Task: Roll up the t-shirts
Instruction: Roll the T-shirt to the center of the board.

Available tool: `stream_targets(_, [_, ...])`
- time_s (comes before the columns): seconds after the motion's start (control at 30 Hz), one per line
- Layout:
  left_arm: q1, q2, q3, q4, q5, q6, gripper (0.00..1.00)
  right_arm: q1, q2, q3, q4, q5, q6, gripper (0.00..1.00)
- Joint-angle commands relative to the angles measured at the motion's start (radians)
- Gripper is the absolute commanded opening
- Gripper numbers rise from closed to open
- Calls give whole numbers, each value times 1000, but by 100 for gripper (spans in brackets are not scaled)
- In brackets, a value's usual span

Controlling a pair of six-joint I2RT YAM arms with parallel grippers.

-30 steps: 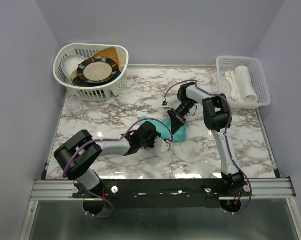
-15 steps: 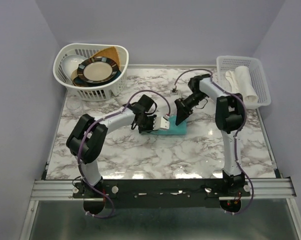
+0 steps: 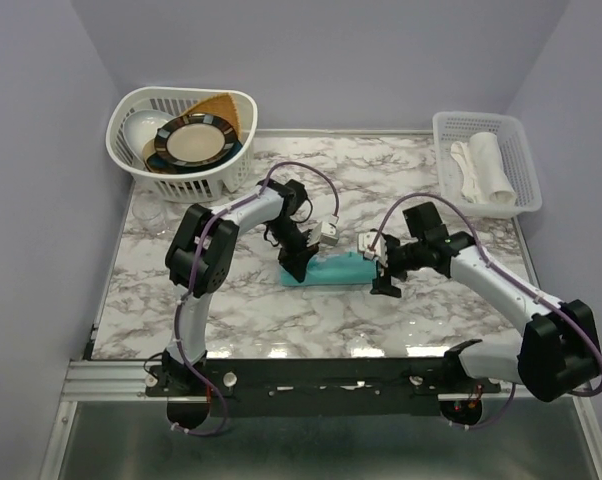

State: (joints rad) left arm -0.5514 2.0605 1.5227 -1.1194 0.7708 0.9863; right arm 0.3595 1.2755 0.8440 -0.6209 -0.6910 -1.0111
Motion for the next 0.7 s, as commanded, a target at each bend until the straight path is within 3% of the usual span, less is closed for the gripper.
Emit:
stream_targets(0.0, [5,36,37,-135,101,28,9,91,-28,-98,280,111,-103,100])
stream_targets(0.33, [8,44,77,-140,97,17,10,162,90,-89,317,125,-127,100])
stream_targets(0.57, [10,56,94,-157,93,29,11,171,211,-2,159,88,-156,100])
stream_targets(0.63, [10,59,96,-166,93,40,11,171,240,21,153,87,-133,96])
stream_targets(0.67, [10,64,96,-168,93,43,11,171,251,30,147,87,-124,86])
